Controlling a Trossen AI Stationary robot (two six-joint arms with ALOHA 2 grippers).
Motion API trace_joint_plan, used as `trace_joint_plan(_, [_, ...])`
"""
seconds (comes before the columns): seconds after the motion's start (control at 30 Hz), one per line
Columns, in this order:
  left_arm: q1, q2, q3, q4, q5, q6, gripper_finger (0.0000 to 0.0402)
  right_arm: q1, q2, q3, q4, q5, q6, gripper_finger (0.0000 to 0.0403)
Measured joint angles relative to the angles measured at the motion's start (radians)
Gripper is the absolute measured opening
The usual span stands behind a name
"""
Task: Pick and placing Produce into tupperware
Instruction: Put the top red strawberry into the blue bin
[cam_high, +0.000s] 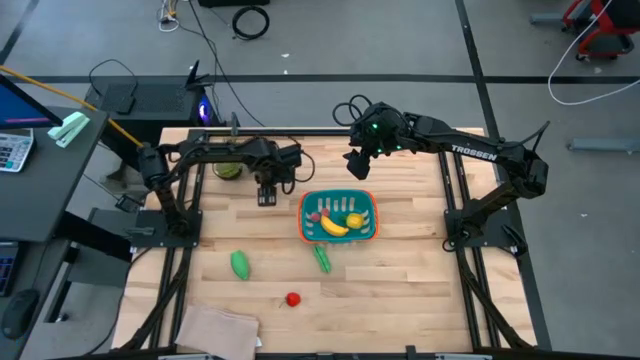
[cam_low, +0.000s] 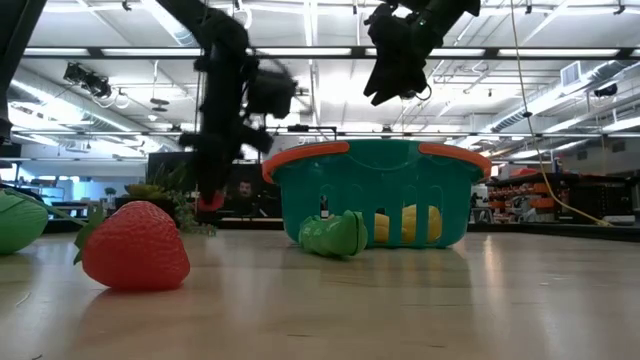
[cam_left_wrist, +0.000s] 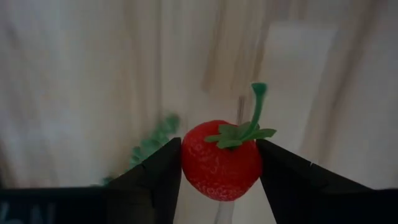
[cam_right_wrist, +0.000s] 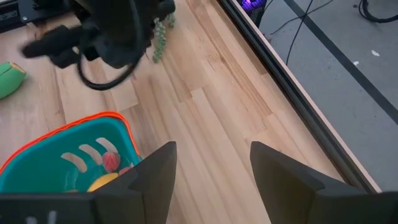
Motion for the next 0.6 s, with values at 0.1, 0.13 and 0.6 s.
trace_joint_plan(0.1, [-0.023,0.0,0.116,-0.058,0.0,0.0,0.0188,0.0,0.0,0.0,0.0,0.005,-0.001,0.0214])
trace_joint_plan(0.13, [-0.033,0.0,0.156,-0.067,0.0,0.0,0.0187,0.0,0.0,0.0,0.0,0.029,-0.001,0.0214])
trace_joint_plan(0.6, [-0.265,0.012,0.354,0.059,0.032,-0.11,0.0189,-0.095,-0.004,0.0,-0.009,0.435,0.003,0.0214])
